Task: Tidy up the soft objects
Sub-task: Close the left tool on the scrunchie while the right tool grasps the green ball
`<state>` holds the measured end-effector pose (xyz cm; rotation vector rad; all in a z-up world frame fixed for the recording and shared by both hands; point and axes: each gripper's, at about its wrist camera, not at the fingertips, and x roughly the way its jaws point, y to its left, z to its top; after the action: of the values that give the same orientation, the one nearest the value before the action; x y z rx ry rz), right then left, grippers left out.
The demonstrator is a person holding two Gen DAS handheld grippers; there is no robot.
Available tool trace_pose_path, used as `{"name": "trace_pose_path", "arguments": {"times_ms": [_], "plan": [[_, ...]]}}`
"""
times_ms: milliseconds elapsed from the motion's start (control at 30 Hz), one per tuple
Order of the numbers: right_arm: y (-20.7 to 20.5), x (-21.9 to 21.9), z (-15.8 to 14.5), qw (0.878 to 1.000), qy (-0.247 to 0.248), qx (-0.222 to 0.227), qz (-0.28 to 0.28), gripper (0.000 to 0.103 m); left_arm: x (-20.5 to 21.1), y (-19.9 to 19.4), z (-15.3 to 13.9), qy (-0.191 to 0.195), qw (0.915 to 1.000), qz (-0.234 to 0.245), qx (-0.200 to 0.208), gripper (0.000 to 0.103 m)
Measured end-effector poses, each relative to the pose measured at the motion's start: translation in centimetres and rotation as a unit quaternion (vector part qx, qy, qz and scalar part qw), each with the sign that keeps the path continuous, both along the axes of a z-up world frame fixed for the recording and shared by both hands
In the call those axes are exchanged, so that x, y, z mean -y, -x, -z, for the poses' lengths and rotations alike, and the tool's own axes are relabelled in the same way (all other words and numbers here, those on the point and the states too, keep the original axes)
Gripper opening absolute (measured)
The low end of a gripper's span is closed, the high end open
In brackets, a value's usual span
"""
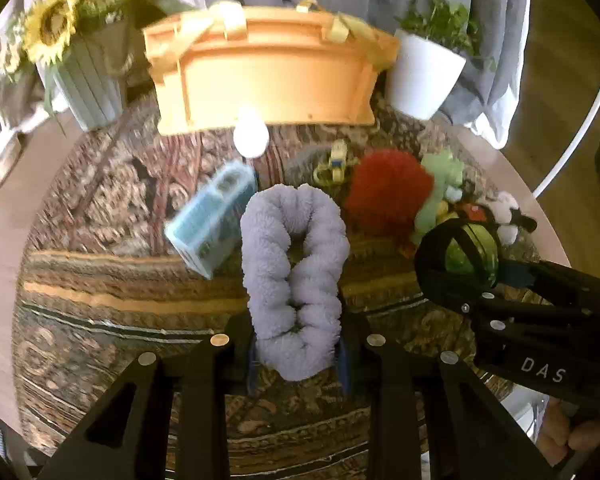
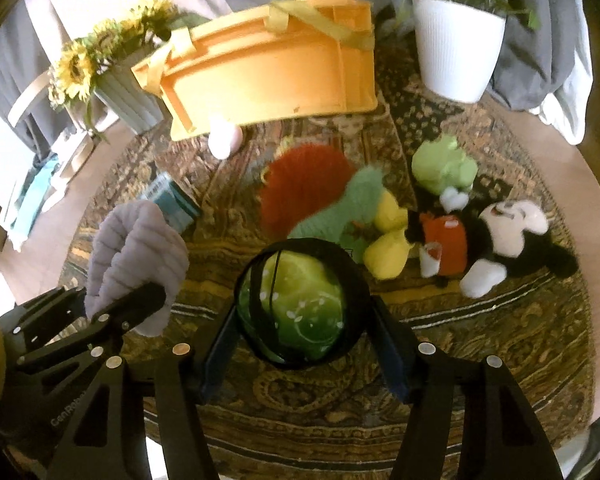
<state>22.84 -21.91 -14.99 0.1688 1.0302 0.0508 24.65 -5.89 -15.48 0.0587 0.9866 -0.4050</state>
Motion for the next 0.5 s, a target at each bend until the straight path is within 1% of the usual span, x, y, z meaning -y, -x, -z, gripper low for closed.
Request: {"name": "trace_pose_path", "arguments": {"times_ms": [200, 500], "plan": [[-0.1, -0.5, -3.0, 0.999, -0.002, 0.04, 0.001, 0.063, -0.5, 0.0, -2.9, -0.001, 0.999, -0.006, 0.044, 0.03], [-0.6, -1.1, -7.7, 0.994, 0.003, 0.106, 0.001, 0.063, -1.4, -0.4, -7.3, 0.01, 0.995, -0.016, 0.098, 0.03]]}}
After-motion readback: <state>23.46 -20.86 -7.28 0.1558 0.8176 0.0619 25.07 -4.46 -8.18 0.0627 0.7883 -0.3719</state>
